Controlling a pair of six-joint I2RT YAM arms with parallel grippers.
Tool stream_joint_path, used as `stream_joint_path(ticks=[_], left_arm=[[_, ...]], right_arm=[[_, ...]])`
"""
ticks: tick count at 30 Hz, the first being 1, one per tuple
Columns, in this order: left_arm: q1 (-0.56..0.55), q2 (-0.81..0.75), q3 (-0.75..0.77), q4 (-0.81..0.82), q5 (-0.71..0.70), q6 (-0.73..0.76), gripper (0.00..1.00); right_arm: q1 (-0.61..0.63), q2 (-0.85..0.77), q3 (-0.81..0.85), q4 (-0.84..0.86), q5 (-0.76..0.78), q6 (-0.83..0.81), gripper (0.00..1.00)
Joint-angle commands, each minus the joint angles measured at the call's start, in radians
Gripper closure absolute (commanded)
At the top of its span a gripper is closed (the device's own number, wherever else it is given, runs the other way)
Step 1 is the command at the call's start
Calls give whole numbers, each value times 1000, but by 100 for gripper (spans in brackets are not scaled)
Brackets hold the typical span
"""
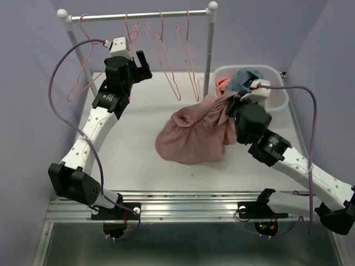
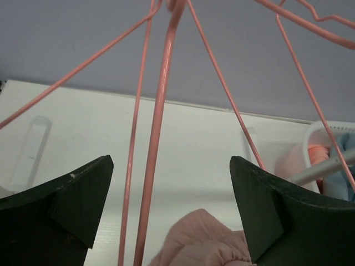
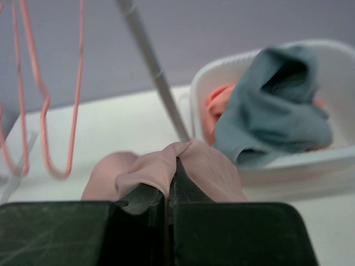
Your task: Remove the skirt from the hanger
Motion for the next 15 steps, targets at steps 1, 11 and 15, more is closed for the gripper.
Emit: stream_joint_path(ticks=[1,11,15], left_arm=[[0,-172,-99,64,67,-92,1],[-33,-390,-483,123,165,-177,1],[-46,-434,-548,123,205,-192,1]], right_arm=[[-147,33,205,63,122,-166,99],[-411,536,1197,63,-90,-595,99],[-481,816,1609,163,-206,-660,99]])
